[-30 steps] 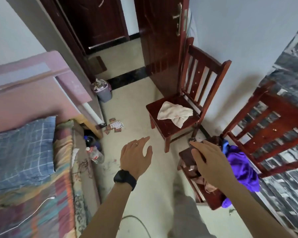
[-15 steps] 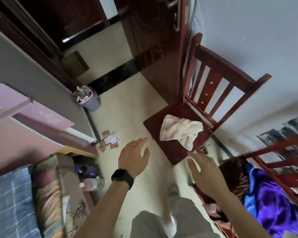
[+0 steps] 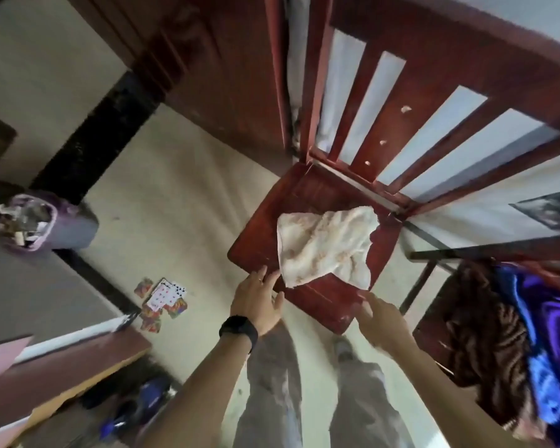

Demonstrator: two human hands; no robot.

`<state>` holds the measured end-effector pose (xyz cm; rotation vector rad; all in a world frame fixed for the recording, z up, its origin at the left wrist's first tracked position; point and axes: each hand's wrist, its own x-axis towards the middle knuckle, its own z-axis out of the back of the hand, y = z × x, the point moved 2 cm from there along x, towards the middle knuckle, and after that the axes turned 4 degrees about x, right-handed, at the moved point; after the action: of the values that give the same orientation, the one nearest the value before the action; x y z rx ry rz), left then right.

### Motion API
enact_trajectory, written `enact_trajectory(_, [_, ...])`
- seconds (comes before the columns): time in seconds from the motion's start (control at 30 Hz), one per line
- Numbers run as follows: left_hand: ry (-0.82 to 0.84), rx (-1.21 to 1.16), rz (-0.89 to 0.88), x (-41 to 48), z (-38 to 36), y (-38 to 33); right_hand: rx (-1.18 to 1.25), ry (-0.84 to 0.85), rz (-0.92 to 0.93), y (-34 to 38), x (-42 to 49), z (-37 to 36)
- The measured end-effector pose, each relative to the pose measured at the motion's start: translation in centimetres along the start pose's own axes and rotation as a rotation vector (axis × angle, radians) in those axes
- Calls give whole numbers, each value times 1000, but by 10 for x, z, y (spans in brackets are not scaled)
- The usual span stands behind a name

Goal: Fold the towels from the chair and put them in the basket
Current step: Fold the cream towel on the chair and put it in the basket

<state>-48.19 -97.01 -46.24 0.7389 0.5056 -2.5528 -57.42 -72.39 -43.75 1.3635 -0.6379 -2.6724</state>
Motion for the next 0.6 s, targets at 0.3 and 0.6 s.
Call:
enact_trajectory(0.3, [107,241,-160,114,-54,53,345,-259,-444,-11,103,-52])
enact_trajectory(0.6, [281,352,-214,131,-62,75,597,-455,-440,-3,96,-56])
